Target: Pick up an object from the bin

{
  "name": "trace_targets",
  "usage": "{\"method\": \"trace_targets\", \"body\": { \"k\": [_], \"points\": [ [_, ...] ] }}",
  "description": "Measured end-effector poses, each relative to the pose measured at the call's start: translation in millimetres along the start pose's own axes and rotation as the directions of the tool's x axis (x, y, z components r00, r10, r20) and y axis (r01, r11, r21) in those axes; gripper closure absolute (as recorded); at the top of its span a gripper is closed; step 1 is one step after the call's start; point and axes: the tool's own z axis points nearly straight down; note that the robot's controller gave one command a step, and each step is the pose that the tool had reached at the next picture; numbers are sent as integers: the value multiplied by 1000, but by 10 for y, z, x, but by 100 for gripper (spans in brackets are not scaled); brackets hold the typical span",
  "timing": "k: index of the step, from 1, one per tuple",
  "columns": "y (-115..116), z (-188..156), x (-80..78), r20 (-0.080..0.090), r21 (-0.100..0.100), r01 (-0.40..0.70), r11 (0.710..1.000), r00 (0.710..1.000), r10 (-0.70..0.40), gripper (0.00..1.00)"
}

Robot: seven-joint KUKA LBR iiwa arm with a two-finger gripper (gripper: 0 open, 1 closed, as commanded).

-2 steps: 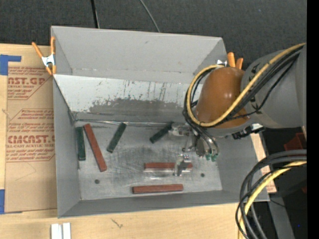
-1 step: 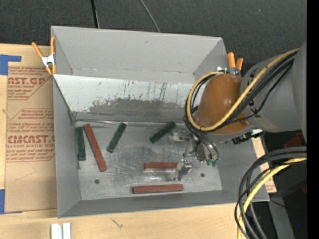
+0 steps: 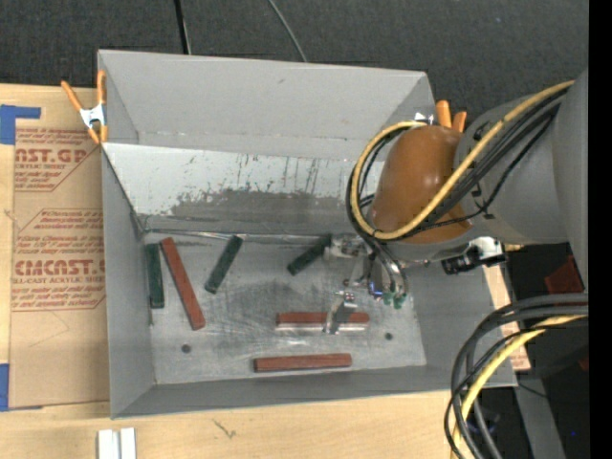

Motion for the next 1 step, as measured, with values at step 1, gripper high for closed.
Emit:
{"method": "trace_targets", "body": {
  "k": [1],
  "points": [
    [32,541,160,0,1,50,999,999,-50,0]
  ]
}}
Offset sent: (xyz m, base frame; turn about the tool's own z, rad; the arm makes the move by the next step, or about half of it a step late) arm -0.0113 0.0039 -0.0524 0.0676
